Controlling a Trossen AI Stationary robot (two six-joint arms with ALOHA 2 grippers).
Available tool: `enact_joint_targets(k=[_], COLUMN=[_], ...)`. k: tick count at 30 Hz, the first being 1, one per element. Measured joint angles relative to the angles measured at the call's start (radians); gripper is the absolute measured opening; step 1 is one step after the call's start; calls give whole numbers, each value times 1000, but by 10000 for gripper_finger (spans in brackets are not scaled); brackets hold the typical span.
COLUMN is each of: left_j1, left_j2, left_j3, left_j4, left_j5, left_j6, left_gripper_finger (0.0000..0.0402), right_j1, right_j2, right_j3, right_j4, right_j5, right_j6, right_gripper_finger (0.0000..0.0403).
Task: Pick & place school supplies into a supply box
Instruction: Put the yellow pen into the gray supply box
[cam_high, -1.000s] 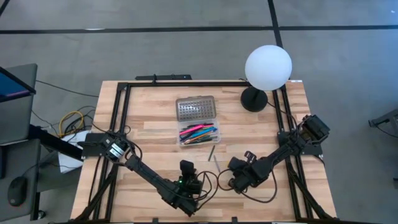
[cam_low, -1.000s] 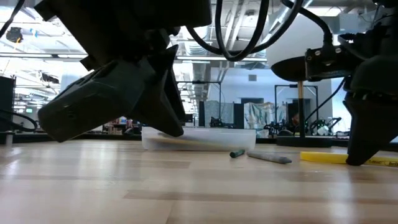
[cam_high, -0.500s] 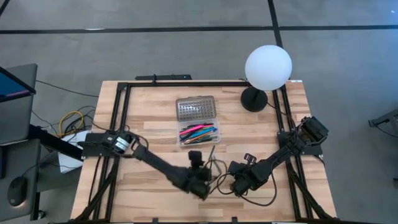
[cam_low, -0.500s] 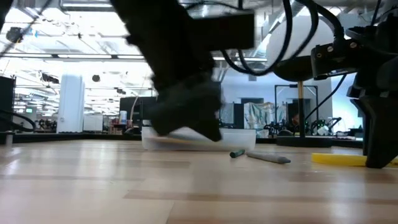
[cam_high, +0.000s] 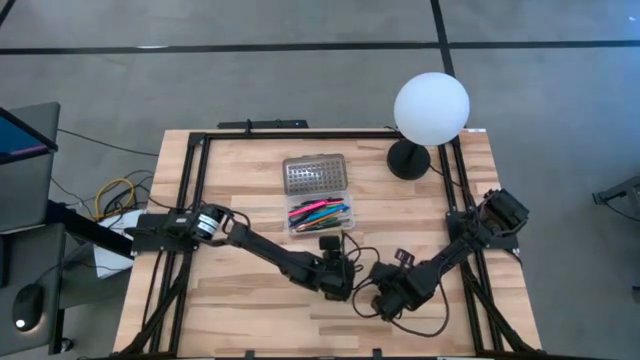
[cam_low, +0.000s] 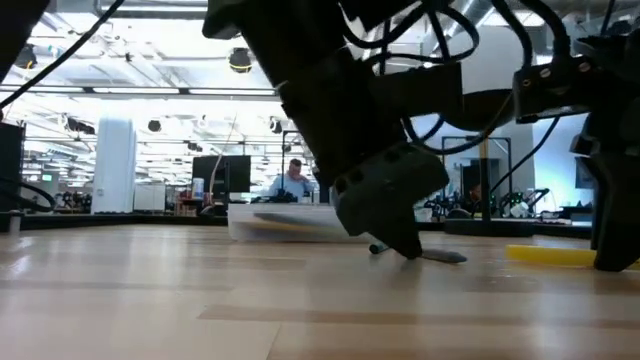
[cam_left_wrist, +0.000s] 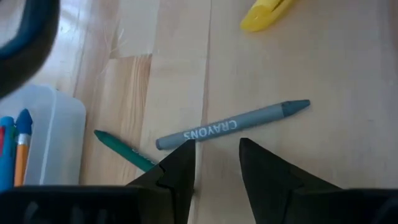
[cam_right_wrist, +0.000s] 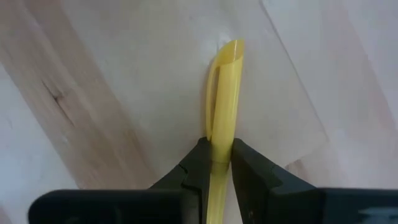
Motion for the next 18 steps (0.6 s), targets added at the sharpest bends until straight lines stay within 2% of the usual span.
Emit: enact_joint_targets(k=[14, 18], left_j1=[-15, -37], left_j2=[23, 25], left_j3=[2, 1], left_j4=[0, -26], left_j5=[-20, -23], left_j6=[28, 10], left_gripper_finger=[121, 121], right_j1=[86, 102], right_j2=[0, 0], right_j3=[0, 1], right_j4=[-13, -13], right_j5=[4, 4], right_j6=[106, 102], right_gripper_finger=[48, 35])
